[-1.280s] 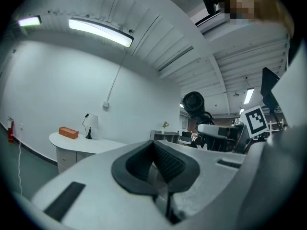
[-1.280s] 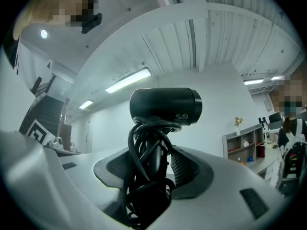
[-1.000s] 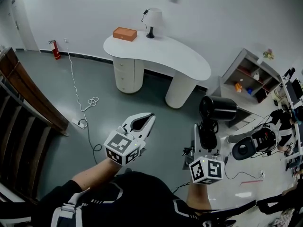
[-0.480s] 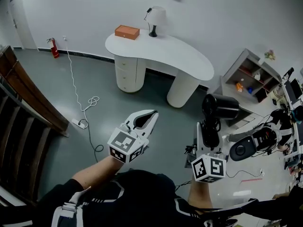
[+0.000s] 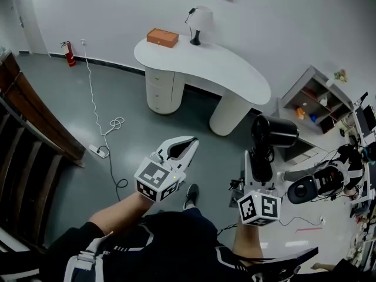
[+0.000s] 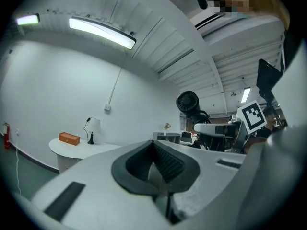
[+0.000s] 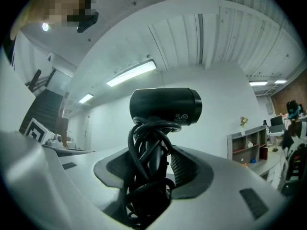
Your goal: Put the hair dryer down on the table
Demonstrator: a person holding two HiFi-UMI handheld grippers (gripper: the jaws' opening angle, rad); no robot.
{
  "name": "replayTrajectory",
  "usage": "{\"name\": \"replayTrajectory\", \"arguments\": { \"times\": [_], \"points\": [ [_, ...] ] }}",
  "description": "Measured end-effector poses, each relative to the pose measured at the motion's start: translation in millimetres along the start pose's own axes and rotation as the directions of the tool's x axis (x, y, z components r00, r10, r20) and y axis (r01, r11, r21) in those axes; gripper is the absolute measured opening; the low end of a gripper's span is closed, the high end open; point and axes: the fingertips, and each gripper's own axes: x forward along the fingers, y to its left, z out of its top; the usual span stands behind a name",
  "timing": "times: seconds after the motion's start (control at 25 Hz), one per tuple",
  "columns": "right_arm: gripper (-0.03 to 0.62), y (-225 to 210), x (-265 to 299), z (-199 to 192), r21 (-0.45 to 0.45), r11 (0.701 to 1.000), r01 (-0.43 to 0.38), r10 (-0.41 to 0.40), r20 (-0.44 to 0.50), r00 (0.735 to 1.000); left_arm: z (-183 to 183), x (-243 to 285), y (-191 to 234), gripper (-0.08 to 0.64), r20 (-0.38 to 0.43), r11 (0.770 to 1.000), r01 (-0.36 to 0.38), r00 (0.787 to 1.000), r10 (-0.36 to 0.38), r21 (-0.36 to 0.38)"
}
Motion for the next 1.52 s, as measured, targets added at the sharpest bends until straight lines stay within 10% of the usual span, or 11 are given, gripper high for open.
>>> {"name": "replayTrajectory", "arguments": {
  "times": [1.52],
  "points": [
    [0.244, -171, 203, -16, 0.058, 0.991, -0.123, 0.123, 0.004, 0.992, 12, 243, 70, 0.005, -0.046, 0.987, -0.161, 0.986, 0.162, 0.030]
  ]
}}
